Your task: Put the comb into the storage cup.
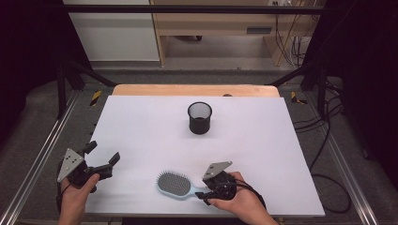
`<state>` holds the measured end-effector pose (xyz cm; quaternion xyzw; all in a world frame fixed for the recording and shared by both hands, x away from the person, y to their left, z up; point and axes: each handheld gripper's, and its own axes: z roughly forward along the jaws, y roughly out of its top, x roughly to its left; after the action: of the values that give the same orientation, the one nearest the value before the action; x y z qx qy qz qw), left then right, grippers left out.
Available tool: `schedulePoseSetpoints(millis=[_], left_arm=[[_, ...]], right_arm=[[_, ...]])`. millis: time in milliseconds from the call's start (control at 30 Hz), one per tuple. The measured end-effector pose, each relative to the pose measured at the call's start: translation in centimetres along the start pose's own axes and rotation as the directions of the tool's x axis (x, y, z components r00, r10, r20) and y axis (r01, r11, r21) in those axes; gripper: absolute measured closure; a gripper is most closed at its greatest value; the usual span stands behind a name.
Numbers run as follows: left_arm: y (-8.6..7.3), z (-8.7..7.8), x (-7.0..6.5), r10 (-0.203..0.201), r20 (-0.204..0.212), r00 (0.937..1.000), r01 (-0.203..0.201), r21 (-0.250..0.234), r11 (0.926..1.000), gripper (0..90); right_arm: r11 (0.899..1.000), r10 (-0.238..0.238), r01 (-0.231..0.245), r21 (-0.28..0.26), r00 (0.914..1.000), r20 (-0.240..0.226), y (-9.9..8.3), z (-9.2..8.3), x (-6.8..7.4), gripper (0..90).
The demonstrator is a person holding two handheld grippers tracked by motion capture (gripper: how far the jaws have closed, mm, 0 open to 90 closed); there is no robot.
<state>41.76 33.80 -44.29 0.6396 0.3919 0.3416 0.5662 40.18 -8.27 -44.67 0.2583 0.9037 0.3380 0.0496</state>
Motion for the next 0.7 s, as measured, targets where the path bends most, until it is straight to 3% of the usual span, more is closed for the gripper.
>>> schedulePoseSetpoints(millis=[200,267,500,700], left_arm=[[0.0,0.0,0.0,0.001,0.000,1.0000,-0.001,0.002,1.0000,1.5],[0.0,0.0,-0.1,0.004,0.002,1.0000,-0.004,0.003,1.0000,1.5],[0.0,0.1,-0.1,0.007,0.003,1.0000,-0.007,0.004,1.0000,1.5],[0.1,0.0,-0.1,0.007,0.003,1.0000,-0.007,0.002,1.0000,1.5]], right_arm=[[0.998,-0.033,0.033,0.057,0.9994,0.005,0.9,1.2,0.6,18.8],[0.996,-0.047,0.047,0.074,0.9989,0.000,1.2,1.6,0.7,18.2],[0.986,-0.098,0.096,0.136,0.9951,0.008,1.7,2.2,1.2,40.3],[0.975,-0.136,0.132,0.176,0.9907,0.011,1.9,2.6,1.4,54.3]])
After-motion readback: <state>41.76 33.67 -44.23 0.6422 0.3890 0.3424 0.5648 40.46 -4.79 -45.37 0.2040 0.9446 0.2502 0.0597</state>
